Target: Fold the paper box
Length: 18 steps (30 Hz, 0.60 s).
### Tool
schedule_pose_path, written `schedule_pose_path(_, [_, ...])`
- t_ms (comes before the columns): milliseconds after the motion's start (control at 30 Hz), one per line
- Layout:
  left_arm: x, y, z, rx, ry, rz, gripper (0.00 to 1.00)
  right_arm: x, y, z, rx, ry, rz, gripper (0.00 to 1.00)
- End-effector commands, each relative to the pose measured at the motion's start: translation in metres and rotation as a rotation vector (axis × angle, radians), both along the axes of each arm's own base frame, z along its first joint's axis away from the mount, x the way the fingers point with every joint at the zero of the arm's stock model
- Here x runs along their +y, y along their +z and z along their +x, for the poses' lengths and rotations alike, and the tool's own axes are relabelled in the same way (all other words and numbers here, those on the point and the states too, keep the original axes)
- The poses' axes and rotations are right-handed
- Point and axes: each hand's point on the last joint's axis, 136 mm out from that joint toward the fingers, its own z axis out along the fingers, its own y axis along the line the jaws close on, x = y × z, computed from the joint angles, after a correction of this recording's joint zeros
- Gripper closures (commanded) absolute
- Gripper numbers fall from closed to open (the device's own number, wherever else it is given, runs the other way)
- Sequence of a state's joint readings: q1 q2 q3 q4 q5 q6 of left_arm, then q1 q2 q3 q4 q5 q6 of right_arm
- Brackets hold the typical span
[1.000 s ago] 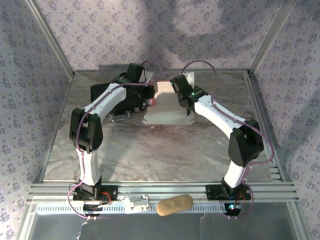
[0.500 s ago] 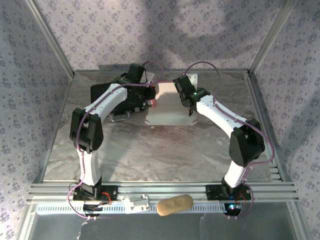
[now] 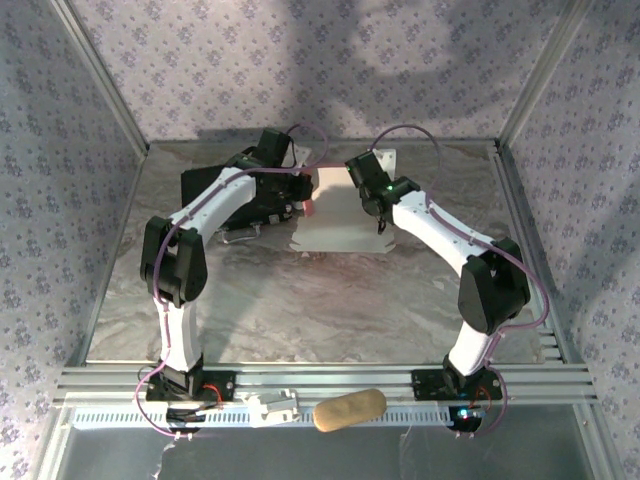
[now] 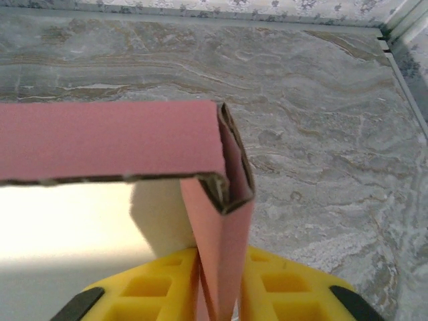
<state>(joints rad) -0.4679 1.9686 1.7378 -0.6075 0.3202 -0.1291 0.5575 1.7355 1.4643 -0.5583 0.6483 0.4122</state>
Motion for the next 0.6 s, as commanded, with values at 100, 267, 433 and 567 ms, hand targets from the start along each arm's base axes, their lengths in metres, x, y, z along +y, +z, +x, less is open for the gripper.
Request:
schedule_pose_path(100, [-0.007, 0.043, 0.003, -0.082, -0.012, -0.05, 1.0, -0.009, -0.005, -0.005, 0.014, -0.057, -0.015, 0.72])
schedule_pose_path(267, [-0.006, 0.044, 0.003, -0.085, -0.012, -0.048, 1.0, -0.011, -0.003, -0.005, 0.011, -0.06, -0.006, 0.86])
schedule_pose_path(433, [-0.005, 0.046, 0.004, -0.086, -0.001, -0.047, 1.0, -0.024, 0.006, -0.009, 0.002, -0.138, -0.093, 1.0])
schedule_pose_path(567, [-0.006, 0.047, 0.003, -0.086, 0.001, -0.049, 1.0, -0.035, 0.011, -0.014, 0.009, -0.214, -0.2, 1.0])
